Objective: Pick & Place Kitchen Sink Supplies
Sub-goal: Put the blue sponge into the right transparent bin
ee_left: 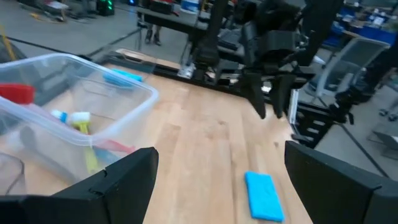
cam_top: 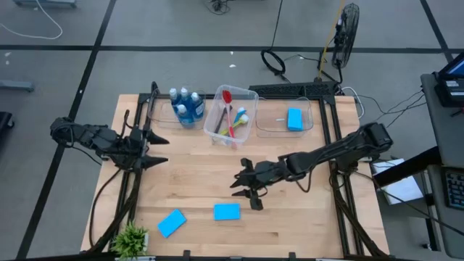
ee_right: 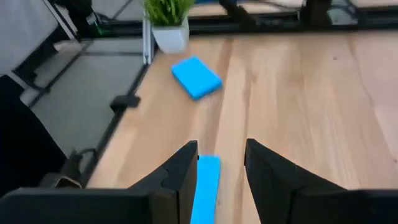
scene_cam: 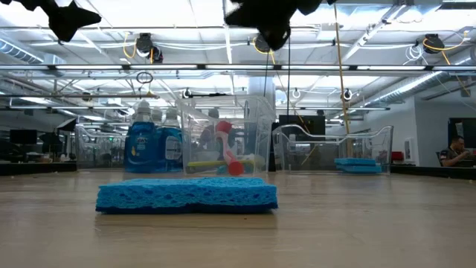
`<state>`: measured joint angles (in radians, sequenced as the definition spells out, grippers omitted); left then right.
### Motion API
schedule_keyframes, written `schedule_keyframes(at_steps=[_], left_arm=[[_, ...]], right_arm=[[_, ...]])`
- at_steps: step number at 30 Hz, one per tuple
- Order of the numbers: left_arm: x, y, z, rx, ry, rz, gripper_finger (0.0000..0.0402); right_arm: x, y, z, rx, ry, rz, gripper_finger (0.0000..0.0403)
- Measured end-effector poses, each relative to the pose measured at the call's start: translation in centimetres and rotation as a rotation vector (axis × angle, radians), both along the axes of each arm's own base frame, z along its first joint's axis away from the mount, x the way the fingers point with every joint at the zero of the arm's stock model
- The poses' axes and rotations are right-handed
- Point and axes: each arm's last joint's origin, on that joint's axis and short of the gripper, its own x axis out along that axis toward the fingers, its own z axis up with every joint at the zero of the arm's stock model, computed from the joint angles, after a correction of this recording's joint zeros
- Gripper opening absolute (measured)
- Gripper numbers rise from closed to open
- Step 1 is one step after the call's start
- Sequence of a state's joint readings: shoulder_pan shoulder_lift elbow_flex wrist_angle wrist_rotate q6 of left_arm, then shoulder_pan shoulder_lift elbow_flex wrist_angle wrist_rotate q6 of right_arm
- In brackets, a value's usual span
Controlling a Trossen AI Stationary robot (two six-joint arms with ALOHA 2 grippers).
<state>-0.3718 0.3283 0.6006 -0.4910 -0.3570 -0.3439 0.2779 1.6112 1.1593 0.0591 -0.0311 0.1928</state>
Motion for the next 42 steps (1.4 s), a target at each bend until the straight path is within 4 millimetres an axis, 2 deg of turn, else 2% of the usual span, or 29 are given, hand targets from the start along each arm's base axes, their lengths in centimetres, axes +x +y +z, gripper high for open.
schedule_keyframes(at_steps=[9, 16, 35, 42], left_arm=[[0.1, -0.1, -0.1, -0.006, 0.015, -0.042, 0.0349], [0.1, -0.2, -0.1, -0.009, 0.018, -0.040, 0.0349], [0.1, -0.2, -0.2, -0.026, 0.023, -0.036, 0.0349], [0.1, -0.1, -0.2, -0.029, 0.023, -0.035, 0.0349]], right_arm=[[1.6, 0.6, -1.2, -0.058, 0.128, 0.047, 0.0168], [2.4, 1.2, -3.2, -0.031, 0.188, 0.116, 0.0199], [3.6, 1.9, -9.0, -0.029, 0.347, 0.215, 0.0201], [4.1, 1.8, -9.9, -0.041, 0.327, 0.222, 0.0201]])
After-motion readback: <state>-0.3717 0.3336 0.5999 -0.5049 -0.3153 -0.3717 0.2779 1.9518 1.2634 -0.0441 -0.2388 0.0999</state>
